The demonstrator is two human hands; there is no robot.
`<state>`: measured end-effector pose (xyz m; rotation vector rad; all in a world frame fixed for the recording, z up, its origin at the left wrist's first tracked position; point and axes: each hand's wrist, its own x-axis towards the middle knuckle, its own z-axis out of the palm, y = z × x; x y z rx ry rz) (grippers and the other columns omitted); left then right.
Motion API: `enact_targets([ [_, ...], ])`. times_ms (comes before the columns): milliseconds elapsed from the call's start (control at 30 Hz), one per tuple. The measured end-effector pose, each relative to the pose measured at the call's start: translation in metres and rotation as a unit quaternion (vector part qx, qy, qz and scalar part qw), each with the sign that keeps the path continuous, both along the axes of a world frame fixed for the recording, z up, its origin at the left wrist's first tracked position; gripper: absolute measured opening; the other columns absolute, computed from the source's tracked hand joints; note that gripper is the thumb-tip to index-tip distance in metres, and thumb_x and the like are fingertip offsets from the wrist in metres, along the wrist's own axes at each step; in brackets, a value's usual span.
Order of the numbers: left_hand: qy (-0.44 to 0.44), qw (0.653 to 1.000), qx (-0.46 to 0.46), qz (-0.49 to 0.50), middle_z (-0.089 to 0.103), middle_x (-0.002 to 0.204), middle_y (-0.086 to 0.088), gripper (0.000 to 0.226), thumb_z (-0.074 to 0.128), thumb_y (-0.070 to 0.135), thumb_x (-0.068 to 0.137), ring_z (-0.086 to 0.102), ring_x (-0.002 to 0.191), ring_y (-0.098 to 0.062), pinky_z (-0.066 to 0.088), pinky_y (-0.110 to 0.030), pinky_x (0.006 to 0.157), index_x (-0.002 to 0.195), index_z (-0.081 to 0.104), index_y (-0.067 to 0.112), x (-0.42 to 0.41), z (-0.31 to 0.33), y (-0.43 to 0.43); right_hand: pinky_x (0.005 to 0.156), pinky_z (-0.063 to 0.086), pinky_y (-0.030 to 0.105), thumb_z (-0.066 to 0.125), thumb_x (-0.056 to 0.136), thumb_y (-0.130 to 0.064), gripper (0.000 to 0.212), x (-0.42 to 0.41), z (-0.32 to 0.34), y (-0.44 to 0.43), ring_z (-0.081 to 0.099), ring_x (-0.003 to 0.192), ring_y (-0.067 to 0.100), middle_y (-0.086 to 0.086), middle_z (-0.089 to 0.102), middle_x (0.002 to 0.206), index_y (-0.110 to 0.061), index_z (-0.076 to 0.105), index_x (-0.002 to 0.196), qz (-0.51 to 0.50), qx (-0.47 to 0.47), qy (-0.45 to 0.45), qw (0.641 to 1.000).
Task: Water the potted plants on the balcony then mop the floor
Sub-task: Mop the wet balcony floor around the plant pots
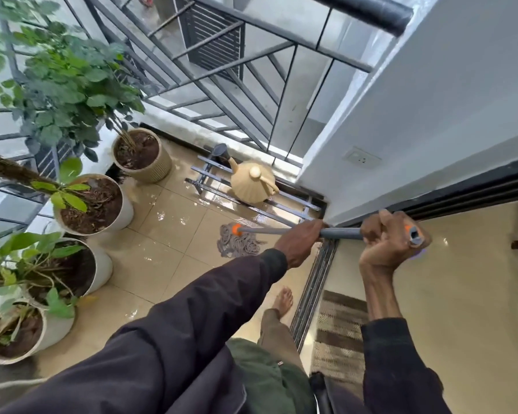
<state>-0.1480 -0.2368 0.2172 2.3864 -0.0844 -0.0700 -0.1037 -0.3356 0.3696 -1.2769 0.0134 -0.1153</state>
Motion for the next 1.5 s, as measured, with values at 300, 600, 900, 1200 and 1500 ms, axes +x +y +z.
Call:
enact_targets([
  [300,0.020,0.999,-0.008,0.041,0.063,0.106,-0.010,0.015,0.050,0.006,0.102,0.058,0.091,-0.022,0.054,-0.039,0.083,0.116,0.050,0.011,-0.037,-0.009,0.051,0.047,0.031,0.024,0.060,0.092,-0.009,0.042,-0.019,0.010,0.041,0.025,0.038,0.017,0.009,0.025,0.042,-0.015,0.044,0.053,0.061,0.010,0.011,0.998],
  [600,-0.017,0.998,-0.053,0.027,0.062,0.106,-0.008,0.030,0.054,-0.004,0.094,0.041,0.084,-0.006,0.038,-0.019,0.074,0.117,0.050,0.015,-0.018,0.005,0.065,0.049,0.031,0.034,0.052,0.101,-0.015,0.052,-0.033,0.036,0.066,0.032,0.037,0.020,-0.006,0.037,0.041,-0.023,0.053,0.050,0.014,0.003,-0.042,0.999],
  [900,0.020,0.998,-0.050,0.011,0.060,0.106,-0.013,0.015,0.047,0.003,0.103,0.044,0.082,-0.014,0.027,-0.020,0.067,0.116,0.051,0.005,-0.009,-0.007,0.084,0.043,0.022,0.026,0.047,0.100,-0.002,0.059,-0.039,-0.001,0.084,0.029,0.035,0.014,-0.012,0.032,0.041,-0.028,0.051,0.047,-0.065,-0.038,-0.034,0.997],
  [1200,0.059,0.996,-0.050,0.051,0.060,0.105,-0.015,0.014,0.048,0.002,0.102,0.049,0.085,-0.020,0.047,-0.036,0.078,0.115,0.051,0.006,-0.018,0.002,0.096,0.047,0.023,0.017,0.049,0.098,-0.006,0.059,-0.017,-0.001,0.094,0.023,0.033,0.010,-0.009,0.028,0.038,-0.029,0.042,0.044,-0.055,-0.003,0.025,0.998],
  [1500,0.140,0.986,-0.019,0.088,0.058,0.116,-0.014,0.018,0.045,0.006,0.104,0.056,0.100,-0.025,0.051,-0.044,0.092,0.122,0.048,0.008,-0.081,-0.017,0.146,0.044,0.026,0.018,0.049,0.097,-0.006,0.054,-0.046,-0.035,0.129,0.025,0.033,0.010,-0.007,0.029,0.039,-0.023,0.042,0.047,0.034,-0.002,0.086,0.996],
])
